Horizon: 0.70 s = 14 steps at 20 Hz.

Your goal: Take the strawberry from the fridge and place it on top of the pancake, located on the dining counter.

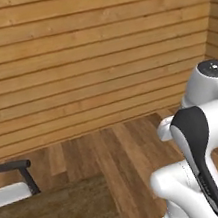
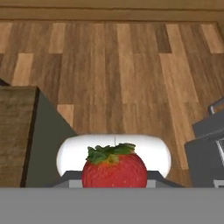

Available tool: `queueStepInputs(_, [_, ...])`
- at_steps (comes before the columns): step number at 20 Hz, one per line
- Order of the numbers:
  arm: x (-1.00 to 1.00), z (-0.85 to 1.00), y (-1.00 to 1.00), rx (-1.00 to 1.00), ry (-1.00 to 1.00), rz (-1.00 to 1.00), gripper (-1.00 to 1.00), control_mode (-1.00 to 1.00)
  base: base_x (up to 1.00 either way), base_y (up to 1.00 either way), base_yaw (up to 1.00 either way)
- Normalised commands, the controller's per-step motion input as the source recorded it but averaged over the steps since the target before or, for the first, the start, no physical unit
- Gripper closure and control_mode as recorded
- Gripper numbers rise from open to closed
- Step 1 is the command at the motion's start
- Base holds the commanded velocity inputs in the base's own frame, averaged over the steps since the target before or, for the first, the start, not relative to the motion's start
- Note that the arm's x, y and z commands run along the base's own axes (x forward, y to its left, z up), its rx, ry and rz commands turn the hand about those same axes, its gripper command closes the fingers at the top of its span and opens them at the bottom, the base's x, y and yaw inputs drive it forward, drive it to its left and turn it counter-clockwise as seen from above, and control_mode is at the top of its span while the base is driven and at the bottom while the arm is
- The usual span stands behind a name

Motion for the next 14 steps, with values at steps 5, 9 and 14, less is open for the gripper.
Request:
queueStepInputs(5, [0.00, 0.00, 0.00, 0.00, 0.00, 0.00, 1.00, 1.00, 0.71, 0.27, 0.15])
queueStepInputs(9, [0.00, 0.00, 0.00, 0.00, 0.00, 0.00, 1.00, 1.00, 1.00, 0.00, 0.01])
queueStepInputs(14, [0.00, 0.00, 0.00, 0.00, 0.00, 0.00, 1.00, 1.00, 1.00, 0.00, 0.00])
